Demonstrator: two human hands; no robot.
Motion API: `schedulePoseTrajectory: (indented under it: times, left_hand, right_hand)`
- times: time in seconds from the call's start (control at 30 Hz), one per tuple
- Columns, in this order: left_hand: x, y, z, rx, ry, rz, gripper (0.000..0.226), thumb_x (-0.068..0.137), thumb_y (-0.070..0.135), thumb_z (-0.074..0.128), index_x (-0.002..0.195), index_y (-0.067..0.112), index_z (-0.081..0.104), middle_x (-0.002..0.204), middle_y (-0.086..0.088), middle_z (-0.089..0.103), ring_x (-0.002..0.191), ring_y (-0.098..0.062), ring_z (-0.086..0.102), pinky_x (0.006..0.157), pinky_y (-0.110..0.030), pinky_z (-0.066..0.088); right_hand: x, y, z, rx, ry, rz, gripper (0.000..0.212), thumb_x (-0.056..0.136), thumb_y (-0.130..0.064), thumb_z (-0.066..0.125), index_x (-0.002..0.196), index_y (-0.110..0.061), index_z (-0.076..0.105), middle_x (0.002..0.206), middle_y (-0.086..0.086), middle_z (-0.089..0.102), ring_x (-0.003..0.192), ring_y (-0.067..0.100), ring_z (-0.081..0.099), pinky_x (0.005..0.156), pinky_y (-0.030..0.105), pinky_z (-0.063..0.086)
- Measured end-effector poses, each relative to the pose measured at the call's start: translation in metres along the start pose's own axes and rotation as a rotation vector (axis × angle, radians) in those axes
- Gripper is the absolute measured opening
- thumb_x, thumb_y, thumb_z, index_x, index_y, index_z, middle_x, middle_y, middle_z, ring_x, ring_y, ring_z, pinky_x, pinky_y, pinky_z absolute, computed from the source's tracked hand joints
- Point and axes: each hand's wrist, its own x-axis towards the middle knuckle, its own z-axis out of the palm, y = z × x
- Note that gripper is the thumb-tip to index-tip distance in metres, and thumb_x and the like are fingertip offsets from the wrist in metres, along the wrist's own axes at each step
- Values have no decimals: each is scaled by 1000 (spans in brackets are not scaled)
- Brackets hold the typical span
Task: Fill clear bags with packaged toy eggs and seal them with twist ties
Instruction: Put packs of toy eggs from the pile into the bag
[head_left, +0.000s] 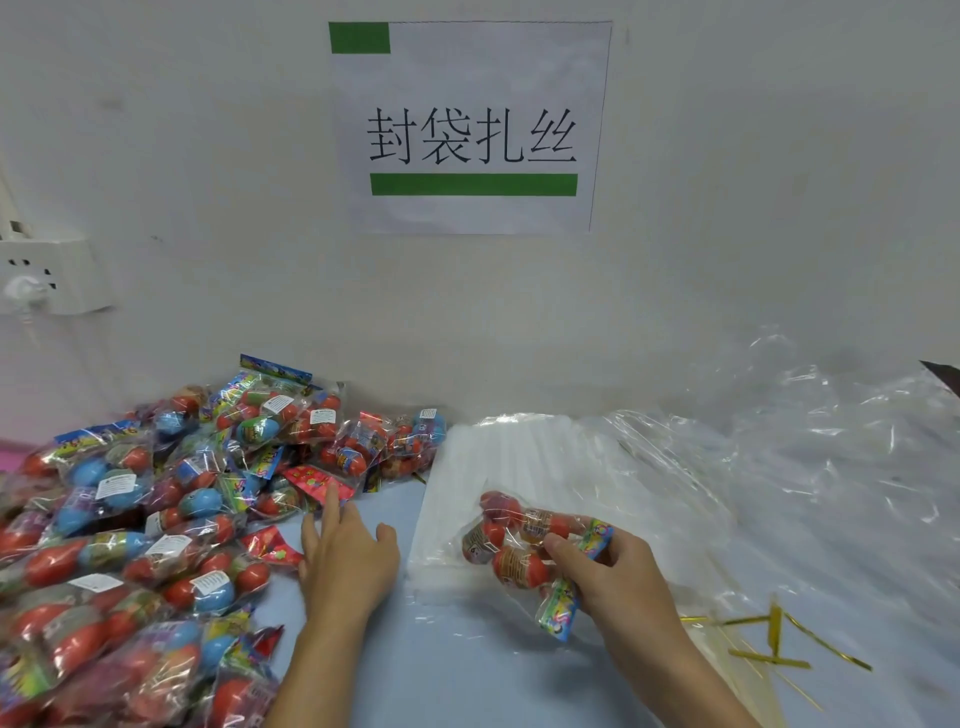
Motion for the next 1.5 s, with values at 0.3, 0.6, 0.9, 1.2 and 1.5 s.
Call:
schedulePoseTrajectory:
  times: [0.3, 0.6, 0.9, 1.2, 1.5]
  left_hand:
    - [-7, 14, -10, -249, 429, 240, 29, 87, 4, 70, 116, 4, 69, 118, -12, 66, 121, -32, 48, 101, -49, 39]
    - [-37, 64, -38, -753, 387, 589, 36, 84, -5, 68, 87, 30, 59, 82, 17, 65, 77, 1, 62, 66, -7, 47]
    - [-75, 99, -4, -577, 110, 791, 34, 86, 6, 60, 89, 40, 56, 90, 14, 61, 89, -3, 56, 77, -21, 46]
    - [-83, 99, 0, -823, -43, 763, 21, 96, 42, 35, 107, 44, 53, 92, 15, 68, 90, -9, 64, 82, -34, 52]
    - [-73, 96, -4, -806, 210, 568, 23, 95, 15, 59, 98, 38, 60, 106, 20, 60, 105, 0, 56, 76, -7, 46]
  right_hand:
    - [-3, -6, 0, 73, 39, 8, 11, 92, -7, 68, 98, -13, 75, 87, 4, 79, 83, 20, 77, 81, 38, 60]
    - [1, -7, 1, 34, 194, -37, 20, 96, -15, 62, 82, -14, 76, 75, 0, 78, 73, 16, 74, 71, 33, 55]
    - [0, -7, 13, 62, 27, -95, 30, 105, -28, 48, 102, -14, 75, 93, 10, 78, 88, 25, 76, 78, 46, 61]
    - [-5, -7, 13, 215, -236, 4, 58, 77, -60, 75, 98, -6, 74, 89, 15, 75, 85, 27, 71, 90, 50, 52]
    - [-1, -5, 5, -107, -41, -81, 13, 95, -22, 66, 102, -20, 77, 83, -5, 79, 81, 12, 76, 68, 18, 54]
